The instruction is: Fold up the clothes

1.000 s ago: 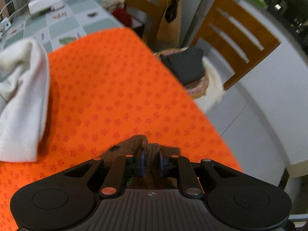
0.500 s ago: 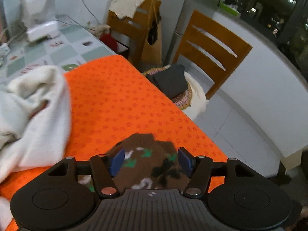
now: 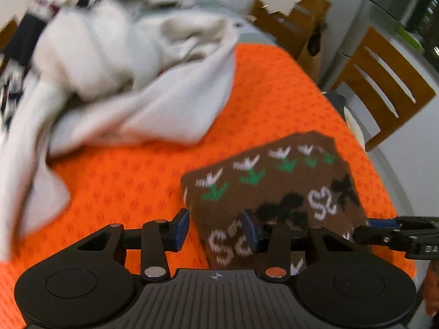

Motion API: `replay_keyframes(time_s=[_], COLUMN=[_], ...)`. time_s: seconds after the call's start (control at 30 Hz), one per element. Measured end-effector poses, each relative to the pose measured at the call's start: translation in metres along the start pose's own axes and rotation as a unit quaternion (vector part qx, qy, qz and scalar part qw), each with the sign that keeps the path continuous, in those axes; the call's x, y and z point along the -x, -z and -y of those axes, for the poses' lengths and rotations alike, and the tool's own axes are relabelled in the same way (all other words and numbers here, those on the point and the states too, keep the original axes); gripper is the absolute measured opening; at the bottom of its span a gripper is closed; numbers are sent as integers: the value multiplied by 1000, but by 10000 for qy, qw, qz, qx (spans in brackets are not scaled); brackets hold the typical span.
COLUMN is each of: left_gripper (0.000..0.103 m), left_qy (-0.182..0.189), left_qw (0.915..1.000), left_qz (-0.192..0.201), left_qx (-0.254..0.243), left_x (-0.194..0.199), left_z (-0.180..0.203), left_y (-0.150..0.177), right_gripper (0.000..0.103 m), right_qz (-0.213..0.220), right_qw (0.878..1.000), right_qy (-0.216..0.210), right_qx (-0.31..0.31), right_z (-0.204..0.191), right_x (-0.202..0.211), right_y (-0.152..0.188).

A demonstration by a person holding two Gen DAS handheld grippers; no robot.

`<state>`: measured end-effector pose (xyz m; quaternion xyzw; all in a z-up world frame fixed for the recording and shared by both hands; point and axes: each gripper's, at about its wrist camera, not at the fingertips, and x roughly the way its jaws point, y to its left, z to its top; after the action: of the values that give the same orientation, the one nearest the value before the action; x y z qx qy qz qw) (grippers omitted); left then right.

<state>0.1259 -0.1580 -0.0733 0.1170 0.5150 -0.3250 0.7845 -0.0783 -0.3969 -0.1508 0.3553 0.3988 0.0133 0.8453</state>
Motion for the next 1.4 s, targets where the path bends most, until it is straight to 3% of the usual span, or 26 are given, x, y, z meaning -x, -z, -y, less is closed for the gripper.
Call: replay_keyframes(time_s=[0.03,0.1,0.2,0.37,0.47,0.6,0.73,0.9,0.97,1.17,1.4], left_gripper=[46,43,32,32,32,33,33,33,33,32,33], left_qy=[58,191,393,642,485,337,374,536,460,257,110], left_qw=[9999,9997,9992,9972,9971,9968,9964,9960,9960,9979,9993], left_qz=[-20,-9,24,67,-84,-92,-7,512,671,585,288], left_qx=[94,156,42,-375,-573,-713,-757,-499,-374,-76,-227], left_x=[-2,-1,3,6,-7,-23,-11,21,25,5,-19], left_z=[-4,-6,-3,20,34,43,41,22,17,6,18], left_y=[3,5,5,6,10,13,14,8,3,-10,-11], right_gripper=[17,15,13,13,13,17,27,40,41,41,41], right_qz=[-28,-18,117,321,288,-12,-114,165,281,369,119], right_qw=[10000,10000,9999,9993,9986,9977,9963,9919,9905,9893,9858], right_qy=[-3,-3,-9,165,389,636,856,1123,1106,926,847], right_qx=[-6,-22,-37,-72,-198,-239,41,563,772,1069,1445], right_z=[-1,-3,-11,-20,-9,11,9,-13,-21,-37,-52], right_x=[-2,-1,16,57,60,31,22,48,54,36,-16], right_y=[1,2,2,1,5,15,17,2,-12,-48,-75])
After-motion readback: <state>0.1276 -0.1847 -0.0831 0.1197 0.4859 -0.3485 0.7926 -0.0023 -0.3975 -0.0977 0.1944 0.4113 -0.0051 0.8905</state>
